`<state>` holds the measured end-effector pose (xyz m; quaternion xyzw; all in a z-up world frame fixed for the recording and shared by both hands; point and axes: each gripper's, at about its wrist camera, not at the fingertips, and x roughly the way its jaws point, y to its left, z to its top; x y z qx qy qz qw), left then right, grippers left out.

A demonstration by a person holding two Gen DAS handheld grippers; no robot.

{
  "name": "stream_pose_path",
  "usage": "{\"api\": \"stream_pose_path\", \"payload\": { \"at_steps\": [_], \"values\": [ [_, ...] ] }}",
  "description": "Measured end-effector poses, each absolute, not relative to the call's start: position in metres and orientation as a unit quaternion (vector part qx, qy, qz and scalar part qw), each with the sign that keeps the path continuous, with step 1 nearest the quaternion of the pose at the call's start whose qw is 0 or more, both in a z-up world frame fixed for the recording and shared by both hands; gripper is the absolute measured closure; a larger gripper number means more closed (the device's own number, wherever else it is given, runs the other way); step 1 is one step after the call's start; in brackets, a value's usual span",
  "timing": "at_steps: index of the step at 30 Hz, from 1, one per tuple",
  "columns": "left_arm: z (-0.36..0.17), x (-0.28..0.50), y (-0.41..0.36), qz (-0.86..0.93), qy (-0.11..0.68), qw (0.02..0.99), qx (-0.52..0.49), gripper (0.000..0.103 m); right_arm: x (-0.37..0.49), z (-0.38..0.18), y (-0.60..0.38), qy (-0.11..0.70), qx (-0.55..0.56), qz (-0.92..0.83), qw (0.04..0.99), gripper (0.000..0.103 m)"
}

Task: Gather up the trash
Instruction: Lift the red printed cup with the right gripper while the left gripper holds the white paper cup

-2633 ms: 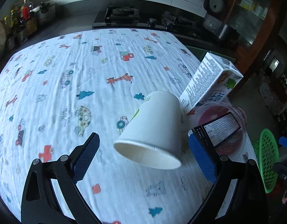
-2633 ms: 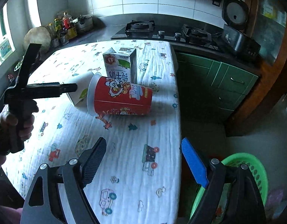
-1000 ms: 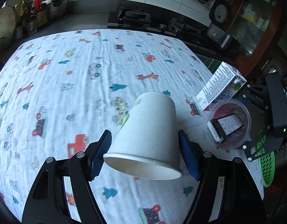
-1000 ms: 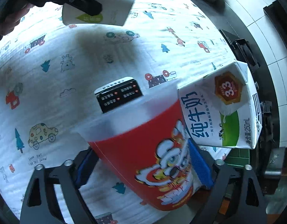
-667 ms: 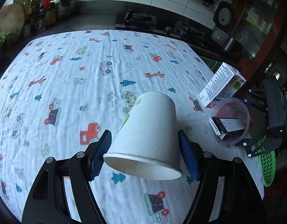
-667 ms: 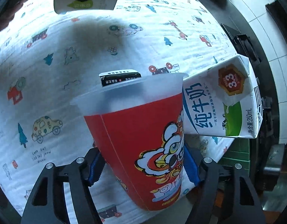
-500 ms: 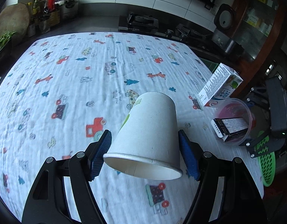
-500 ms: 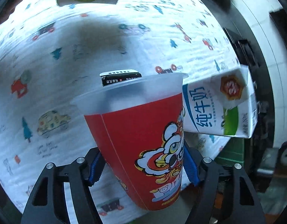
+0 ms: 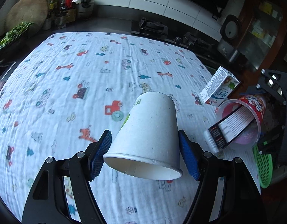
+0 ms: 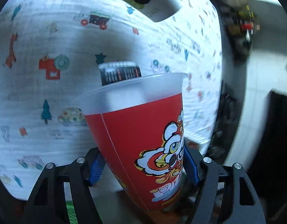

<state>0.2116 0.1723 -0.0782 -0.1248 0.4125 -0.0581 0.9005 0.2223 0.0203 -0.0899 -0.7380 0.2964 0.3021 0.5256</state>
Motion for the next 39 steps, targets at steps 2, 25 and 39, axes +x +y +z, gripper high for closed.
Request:
{"api": "stream_pose_path", "payload": {
  "at_steps": [2, 25, 39],
  "values": [
    [-0.077, 0.207, 0.174, -0.056, 0.41, 0.902, -0.126, 0.032, 0.219, -0.089, 0.02, 0.286, -0.753, 0.295, 0.514, 0.034],
    [-0.046, 0.161, 0.137, -0.099, 0.383, 0.913, -0.101, 0.032, 0.17, -0.033, -0.026, 0.332, -0.602, 0.241, 0.685, 0.034],
    [-0.032, 0.147, 0.089, -0.135, 0.374, 0.913, -0.087, 0.032, 0.147, -0.026, -0.078, 0.408, -0.392, 0.182, 0.804, 0.034]
  ]
}}
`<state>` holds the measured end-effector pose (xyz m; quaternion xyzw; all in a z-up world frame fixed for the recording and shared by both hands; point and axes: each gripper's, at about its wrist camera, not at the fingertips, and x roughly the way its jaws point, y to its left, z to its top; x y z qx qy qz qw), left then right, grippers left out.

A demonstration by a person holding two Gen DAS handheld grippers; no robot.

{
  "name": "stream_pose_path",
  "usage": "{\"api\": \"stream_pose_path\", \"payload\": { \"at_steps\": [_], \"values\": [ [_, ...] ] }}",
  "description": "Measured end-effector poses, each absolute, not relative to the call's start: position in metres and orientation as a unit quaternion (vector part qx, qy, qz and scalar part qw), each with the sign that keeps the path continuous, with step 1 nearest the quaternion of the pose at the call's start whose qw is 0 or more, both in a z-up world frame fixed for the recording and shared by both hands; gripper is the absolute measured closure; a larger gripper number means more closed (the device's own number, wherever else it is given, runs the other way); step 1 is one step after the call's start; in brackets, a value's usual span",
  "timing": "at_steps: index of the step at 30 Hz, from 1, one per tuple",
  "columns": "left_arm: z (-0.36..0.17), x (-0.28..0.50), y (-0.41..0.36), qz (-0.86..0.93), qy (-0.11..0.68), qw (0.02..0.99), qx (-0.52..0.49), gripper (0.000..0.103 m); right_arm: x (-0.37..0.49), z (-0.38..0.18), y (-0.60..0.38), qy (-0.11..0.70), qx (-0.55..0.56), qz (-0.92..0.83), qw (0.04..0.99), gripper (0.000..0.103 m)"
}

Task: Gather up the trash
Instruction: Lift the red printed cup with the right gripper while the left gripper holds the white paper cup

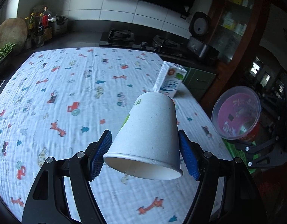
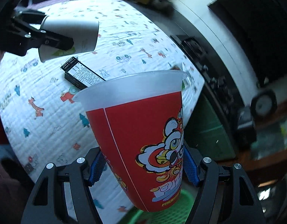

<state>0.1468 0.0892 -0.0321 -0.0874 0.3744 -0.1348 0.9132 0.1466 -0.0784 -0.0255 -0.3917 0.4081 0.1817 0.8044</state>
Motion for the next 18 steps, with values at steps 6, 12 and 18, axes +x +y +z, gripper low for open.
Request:
{"api": "stream_pose_path", "payload": {
  "at_steps": [6, 12, 18],
  "values": [
    [-0.03, 0.144, 0.069, -0.15, 0.375, 0.911, -0.079, 0.032, 0.137, -0.027, -0.103, 0.425, -0.336, 0.162, 0.825, 0.034],
    [-0.029, 0.14, 0.052, -0.165, 0.374, 0.909, -0.077, 0.032, 0.129, -0.026, -0.125, 0.436, -0.283, 0.142, 0.842, 0.034],
    [-0.027, 0.134, 0.042, -0.177, 0.369, 0.909, -0.076, 0.032, 0.121, -0.027, -0.14, 0.443, -0.26, 0.126, 0.848, 0.034]
  ]
}}
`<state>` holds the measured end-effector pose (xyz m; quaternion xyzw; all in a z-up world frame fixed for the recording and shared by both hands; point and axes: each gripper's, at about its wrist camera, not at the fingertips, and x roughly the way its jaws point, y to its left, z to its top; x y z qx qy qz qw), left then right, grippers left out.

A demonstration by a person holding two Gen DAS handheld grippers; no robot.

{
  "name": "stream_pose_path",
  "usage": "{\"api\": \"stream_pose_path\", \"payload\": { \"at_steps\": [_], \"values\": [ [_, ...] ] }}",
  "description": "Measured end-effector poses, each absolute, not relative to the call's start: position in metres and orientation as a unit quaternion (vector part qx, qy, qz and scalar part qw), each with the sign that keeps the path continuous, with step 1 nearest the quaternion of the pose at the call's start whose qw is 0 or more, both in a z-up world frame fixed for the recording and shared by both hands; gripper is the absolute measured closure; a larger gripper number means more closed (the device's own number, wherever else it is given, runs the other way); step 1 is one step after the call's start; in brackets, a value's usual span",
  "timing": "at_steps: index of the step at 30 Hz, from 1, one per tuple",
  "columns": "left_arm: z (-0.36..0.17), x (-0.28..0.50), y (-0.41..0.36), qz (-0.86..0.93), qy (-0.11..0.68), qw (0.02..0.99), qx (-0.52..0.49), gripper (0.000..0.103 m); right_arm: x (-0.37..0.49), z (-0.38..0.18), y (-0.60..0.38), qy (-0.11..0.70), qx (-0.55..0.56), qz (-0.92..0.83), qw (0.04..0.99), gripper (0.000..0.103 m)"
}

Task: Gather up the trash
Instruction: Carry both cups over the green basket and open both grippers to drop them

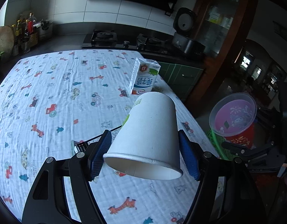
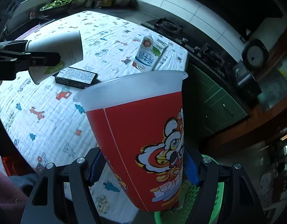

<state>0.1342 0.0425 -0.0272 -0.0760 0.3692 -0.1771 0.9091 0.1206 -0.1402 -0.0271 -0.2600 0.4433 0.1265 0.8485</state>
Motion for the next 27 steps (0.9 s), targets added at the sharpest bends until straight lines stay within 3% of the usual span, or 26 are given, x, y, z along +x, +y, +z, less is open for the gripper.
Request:
{"api": "stream_pose_path", "payload": {
  "at_steps": [27],
  "values": [
    [-0.027, 0.133, -0.036, -0.238, 0.378, 0.894, -0.045, 0.032, 0.111, -0.041, -0.305, 0.484, -0.167, -0.048, 0.858, 0.034]
  ]
}}
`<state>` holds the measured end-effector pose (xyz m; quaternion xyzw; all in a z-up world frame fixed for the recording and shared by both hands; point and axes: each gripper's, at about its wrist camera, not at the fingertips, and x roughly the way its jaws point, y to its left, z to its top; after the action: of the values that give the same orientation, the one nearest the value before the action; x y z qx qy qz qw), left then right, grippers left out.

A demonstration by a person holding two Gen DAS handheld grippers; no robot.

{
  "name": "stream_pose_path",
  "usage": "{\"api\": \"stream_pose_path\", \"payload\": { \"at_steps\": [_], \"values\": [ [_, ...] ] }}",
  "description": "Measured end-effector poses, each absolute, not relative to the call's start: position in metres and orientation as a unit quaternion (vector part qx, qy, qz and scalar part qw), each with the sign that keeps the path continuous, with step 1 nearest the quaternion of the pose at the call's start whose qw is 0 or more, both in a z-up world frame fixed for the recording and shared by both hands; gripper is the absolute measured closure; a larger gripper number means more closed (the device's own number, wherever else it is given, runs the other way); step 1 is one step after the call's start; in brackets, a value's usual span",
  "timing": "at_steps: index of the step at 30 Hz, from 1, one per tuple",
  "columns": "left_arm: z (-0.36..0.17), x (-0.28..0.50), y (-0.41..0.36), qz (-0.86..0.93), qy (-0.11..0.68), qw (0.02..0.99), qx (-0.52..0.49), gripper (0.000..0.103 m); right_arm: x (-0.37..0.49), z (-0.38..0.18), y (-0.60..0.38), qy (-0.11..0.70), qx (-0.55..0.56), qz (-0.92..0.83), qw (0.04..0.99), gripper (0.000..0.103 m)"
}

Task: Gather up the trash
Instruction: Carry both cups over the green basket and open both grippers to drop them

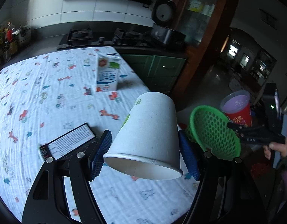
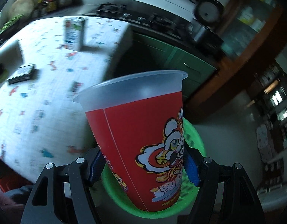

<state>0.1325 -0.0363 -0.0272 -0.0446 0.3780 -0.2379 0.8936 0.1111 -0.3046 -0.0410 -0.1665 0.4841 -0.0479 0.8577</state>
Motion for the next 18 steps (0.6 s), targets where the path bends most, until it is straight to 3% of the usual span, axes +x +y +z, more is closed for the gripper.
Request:
{"api": "stream_pose_path", "payload": {
  "at_steps": [7, 11, 18],
  "values": [
    [-0.026, 0.139, -0.074, -0.268, 0.381, 0.884, -0.031, 0.032, 0.117, -0.053, -0.365, 0.5, -0.127, -0.109, 0.85, 0.032],
    [-0.027, 0.143, -0.103, -0.291, 0.383, 0.876, -0.019, 0.032, 0.115, -0.053, -0.384, 0.496, -0.107, -0.127, 0.852, 0.022],
    [-0.036, 0.154, -0.162, -0.329, 0.394, 0.858, -0.004, 0.032, 0.1, -0.042, -0.387, 0.486, -0.102, -0.133, 0.858, 0.021]
  ]
}}
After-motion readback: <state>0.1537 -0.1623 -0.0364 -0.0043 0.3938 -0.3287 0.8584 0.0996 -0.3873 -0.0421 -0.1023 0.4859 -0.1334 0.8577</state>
